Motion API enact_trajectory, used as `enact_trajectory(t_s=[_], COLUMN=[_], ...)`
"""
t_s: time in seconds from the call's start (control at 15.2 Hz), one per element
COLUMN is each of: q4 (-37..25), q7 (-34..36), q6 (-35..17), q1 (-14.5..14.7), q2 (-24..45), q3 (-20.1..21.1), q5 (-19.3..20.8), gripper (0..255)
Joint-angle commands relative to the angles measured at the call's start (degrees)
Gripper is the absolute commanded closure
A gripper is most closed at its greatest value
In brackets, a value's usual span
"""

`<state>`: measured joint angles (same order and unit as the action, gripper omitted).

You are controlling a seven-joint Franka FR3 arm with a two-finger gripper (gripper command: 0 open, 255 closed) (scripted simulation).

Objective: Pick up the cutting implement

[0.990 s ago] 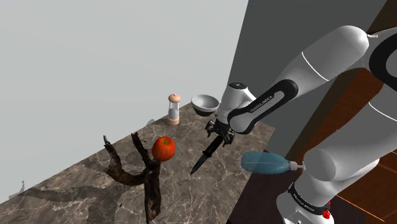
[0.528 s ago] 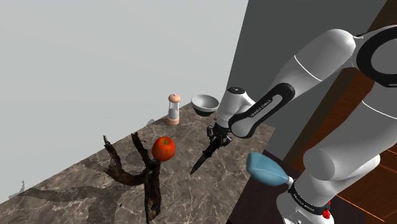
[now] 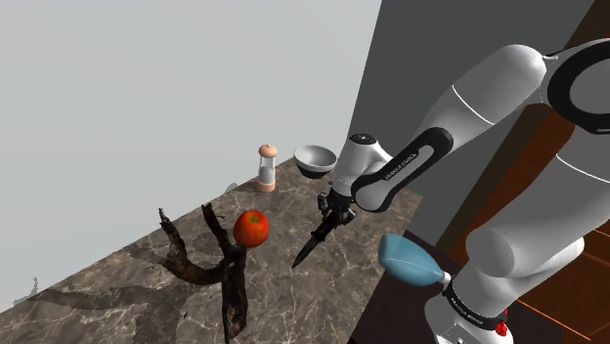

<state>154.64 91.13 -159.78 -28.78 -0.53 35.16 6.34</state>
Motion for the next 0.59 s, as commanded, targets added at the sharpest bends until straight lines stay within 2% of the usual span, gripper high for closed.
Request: enact_trajectory(t_s=[0.0, 0.26, 0.53], q4=[0.03, -0.21, -0.78], q7=[-1.49, -6.05, -9.02], q6=[0.88, 4.64, 8.61], q1=[0.24, 1.60, 3.12], q2=[-1.18, -5.47, -9.33], q3=[0.15, -0.14, -1.18], q5=[-2.03, -8.23, -12.19], gripper=[255, 255, 255])
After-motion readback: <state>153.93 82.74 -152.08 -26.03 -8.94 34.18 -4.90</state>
